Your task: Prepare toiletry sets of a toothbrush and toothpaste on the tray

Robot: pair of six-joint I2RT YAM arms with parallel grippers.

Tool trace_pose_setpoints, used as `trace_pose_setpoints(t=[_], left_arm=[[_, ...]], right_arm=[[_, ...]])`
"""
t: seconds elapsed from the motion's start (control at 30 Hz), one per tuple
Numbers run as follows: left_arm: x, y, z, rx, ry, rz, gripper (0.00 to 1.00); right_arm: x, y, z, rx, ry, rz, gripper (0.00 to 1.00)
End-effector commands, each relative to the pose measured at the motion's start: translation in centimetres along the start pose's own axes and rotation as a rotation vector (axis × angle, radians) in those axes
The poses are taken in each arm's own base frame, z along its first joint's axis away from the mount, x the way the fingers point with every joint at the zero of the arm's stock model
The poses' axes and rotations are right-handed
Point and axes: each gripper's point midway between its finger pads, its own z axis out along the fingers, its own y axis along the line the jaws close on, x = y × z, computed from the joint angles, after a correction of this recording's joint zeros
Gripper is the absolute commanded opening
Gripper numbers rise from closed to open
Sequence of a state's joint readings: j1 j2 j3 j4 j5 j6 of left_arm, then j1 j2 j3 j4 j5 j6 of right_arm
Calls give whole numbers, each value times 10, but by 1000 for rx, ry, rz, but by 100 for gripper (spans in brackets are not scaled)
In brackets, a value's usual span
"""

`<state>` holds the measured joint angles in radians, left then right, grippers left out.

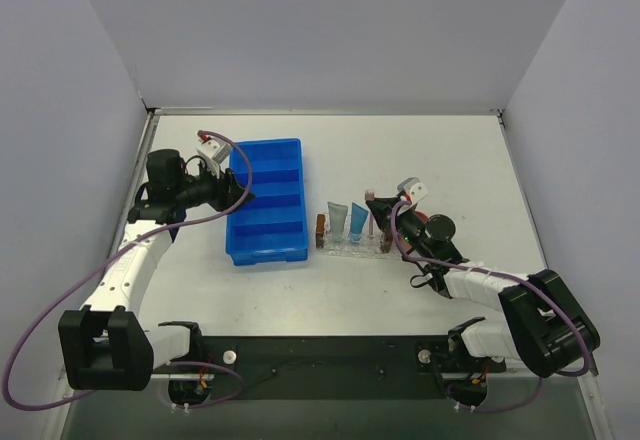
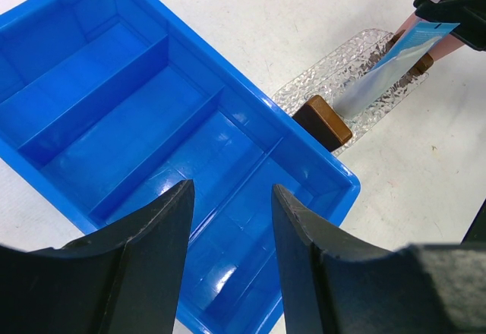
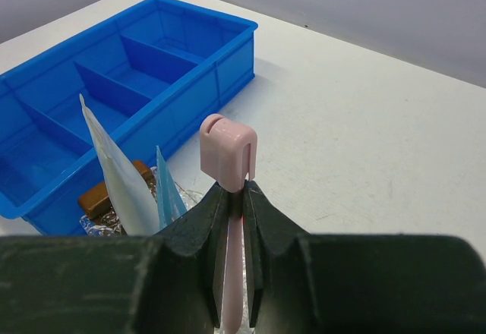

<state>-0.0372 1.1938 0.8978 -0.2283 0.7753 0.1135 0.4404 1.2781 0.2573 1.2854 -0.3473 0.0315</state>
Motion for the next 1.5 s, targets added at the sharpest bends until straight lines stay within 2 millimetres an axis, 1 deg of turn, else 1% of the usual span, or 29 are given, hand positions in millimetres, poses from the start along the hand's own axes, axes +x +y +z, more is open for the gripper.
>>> trace_pose_setpoints(t=[0.0,0.17,0.5,0.67,0.83,0.97,1.27,1.47], left_arm=[[-12,-4,-2,24,-30,40,55],[-13,-4,-3,23,-32,45,55],[-13,-4,-3,23,-32,45,55],[-13,-4,-3,23,-31,44,55],[-13,-4,-3,25,-31,44,55],[-12,-5,-3,25,-31,46,55],[-12,-5,-3,27,-30,45,55],[-13,-5,-3,28,-30,43,55]], right_arm=[[-101,8,-5,-26,-390,-101,9],[-100,8,-6,-24,-387,-102,14],[-101,7,-5,-17,-389,-107,17],[-102,6,-6,-13,-394,-108,19],[-103,6,-7,-11,-397,-110,25],[-103,4,-7,-5,-397,-114,27],[-111,2,-10,6,-419,-116,28],[-112,0,-10,15,-421,-111,30]])
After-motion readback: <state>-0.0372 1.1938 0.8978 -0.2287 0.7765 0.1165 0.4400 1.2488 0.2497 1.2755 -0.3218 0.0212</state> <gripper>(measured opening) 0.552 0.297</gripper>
